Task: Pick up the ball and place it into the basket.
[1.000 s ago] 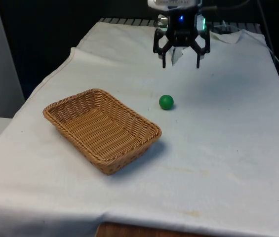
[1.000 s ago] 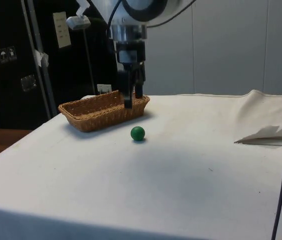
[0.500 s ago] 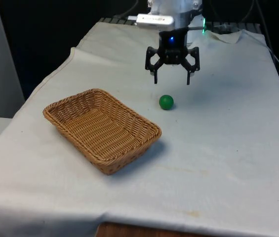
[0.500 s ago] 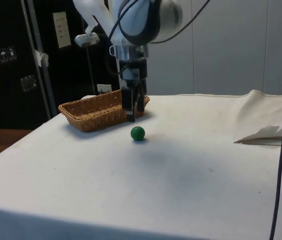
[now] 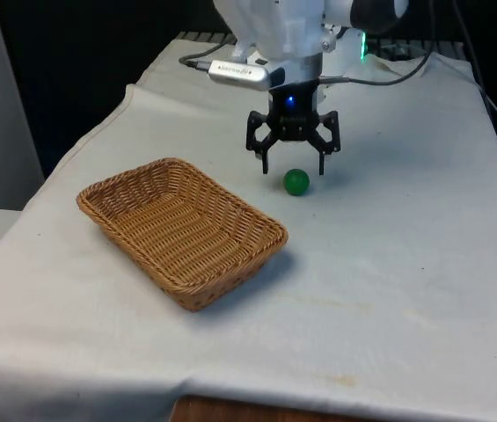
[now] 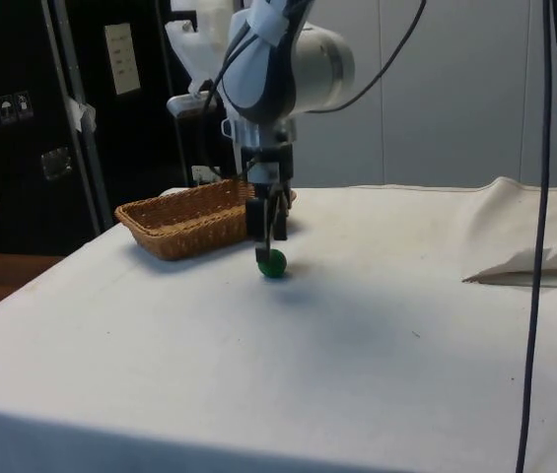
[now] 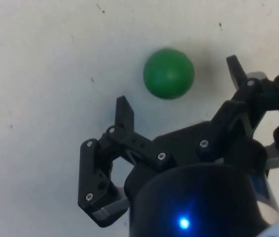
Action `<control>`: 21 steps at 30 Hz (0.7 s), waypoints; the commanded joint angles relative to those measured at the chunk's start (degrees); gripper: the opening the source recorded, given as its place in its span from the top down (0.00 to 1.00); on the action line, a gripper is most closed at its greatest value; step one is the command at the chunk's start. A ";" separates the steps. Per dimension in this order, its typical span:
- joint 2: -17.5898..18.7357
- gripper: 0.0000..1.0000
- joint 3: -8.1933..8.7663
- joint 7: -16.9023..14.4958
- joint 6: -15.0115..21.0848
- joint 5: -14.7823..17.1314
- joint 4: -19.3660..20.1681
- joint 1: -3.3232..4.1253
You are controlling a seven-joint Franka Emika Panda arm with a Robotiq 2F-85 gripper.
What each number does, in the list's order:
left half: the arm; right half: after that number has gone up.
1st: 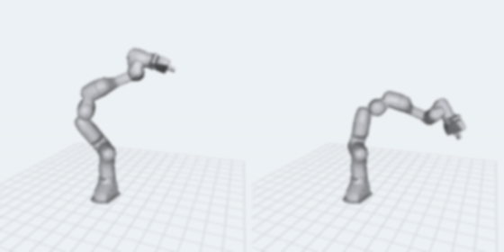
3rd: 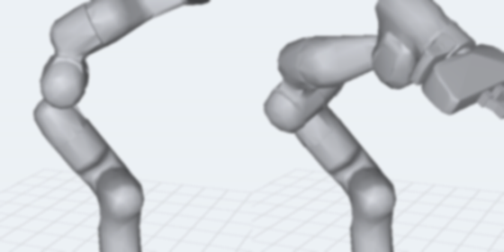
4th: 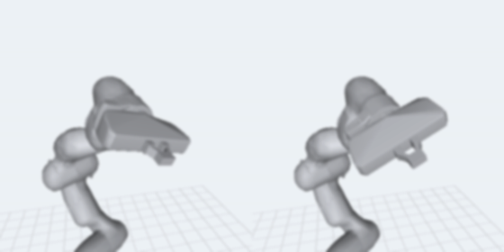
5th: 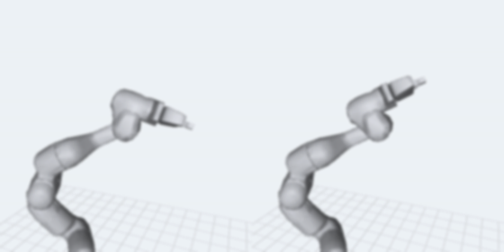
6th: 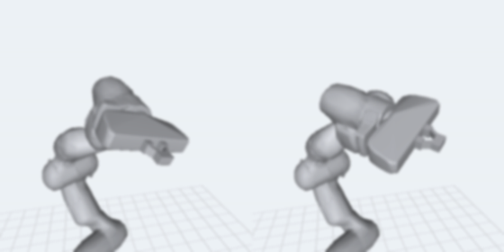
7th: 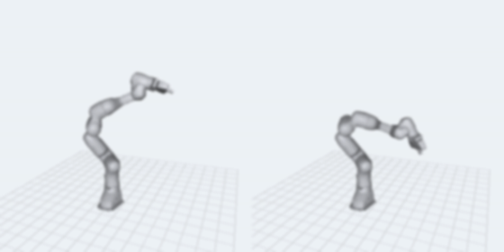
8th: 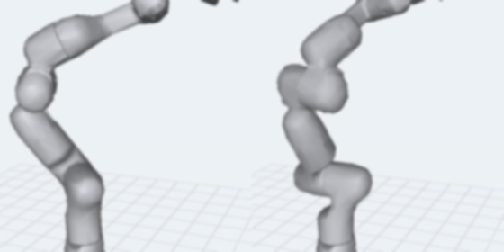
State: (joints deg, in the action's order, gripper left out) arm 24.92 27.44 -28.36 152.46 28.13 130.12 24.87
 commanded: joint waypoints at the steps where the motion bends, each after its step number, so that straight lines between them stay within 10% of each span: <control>1: -0.06 0.00 -1.03 -1.38 0.40 1.78 -0.17 -0.74; 18: 1.55 0.00 -0.63 -3.55 0.00 4.81 -0.86 -0.23; 21: 1.55 0.18 -0.57 -3.50 -0.06 4.70 -0.86 -0.11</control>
State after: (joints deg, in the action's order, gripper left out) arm 26.53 27.04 -31.68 152.41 32.66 129.32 24.87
